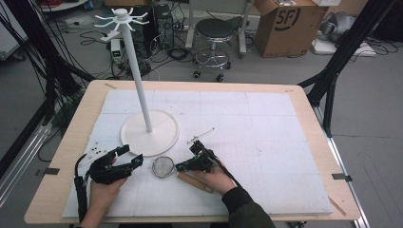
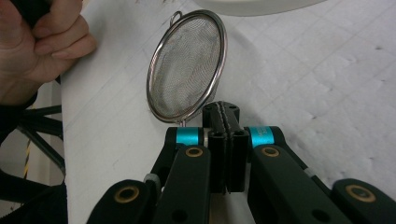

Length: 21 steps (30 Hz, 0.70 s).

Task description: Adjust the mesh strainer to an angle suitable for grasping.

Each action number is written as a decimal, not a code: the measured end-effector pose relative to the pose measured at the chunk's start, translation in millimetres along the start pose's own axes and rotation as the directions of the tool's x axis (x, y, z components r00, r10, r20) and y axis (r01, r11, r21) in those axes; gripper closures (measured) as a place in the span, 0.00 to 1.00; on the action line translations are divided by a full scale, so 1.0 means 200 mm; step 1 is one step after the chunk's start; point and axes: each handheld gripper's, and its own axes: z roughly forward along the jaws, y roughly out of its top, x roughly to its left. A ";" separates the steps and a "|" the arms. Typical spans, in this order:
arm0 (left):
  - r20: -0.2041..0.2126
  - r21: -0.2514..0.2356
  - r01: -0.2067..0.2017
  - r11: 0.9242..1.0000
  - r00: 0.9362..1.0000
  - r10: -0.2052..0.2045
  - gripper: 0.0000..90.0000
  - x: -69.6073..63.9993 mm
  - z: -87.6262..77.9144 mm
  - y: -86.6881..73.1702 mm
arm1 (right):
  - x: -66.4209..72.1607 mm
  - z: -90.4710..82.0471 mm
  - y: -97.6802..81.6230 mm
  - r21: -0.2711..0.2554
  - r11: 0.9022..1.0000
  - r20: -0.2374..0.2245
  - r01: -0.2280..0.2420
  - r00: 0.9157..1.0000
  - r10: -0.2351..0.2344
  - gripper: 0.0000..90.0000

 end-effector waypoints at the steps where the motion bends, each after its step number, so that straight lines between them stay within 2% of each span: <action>1: 0.000 0.000 0.000 1.000 1.000 0.000 0.26 0.00 0.00 0.00 | 0.00 0.00 0.00 0.000 1.000 0.000 0.000 1.000 0.000 1.00; 10: 0.000 0.002 0.000 1.000 1.000 0.000 0.26 0.00 0.00 0.00 | 0.02 0.01 0.00 0.015 0.999 -0.006 0.029 1.000 -0.029 1.00; 11: 0.000 0.003 -0.001 1.000 1.000 0.001 0.26 0.00 0.00 0.00 | 0.02 -0.01 0.00 0.003 0.999 0.018 0.037 0.999 -0.037 1.00; 12: -0.001 0.003 -0.001 1.000 1.000 0.001 0.26 0.00 0.00 0.00 | 0.02 -0.02 0.00 -0.009 1.000 0.036 0.022 0.999 -0.022 1.00; 13: -0.001 0.003 -0.002 1.000 1.000 0.002 0.26 0.00 0.00 0.00 | 0.02 -0.02 0.00 -0.009 1.000 0.036 0.022 0.999 -0.022 1.00; 15: -0.002 0.004 -0.002 1.000 1.000 0.002 0.26 0.00 0.00 0.00 | 0.03 -0.09 -0.01 -0.056 0.998 0.059 0.011 0.998 -0.008 1.00; 19: -0.002 0.004 0.000 1.000 1.000 0.000 0.26 0.00 -0.01 -0.01 | 0.04 -0.16 -0.04 -0.095 0.995 0.030 0.002 1.000 0.001 1.00; 21: -0.001 0.004 0.001 1.000 1.000 -0.001 0.26 0.00 -0.01 -0.01 | 0.04 -0.19 -0.08 -0.098 0.995 0.020 -0.009 1.000 0.011 1.00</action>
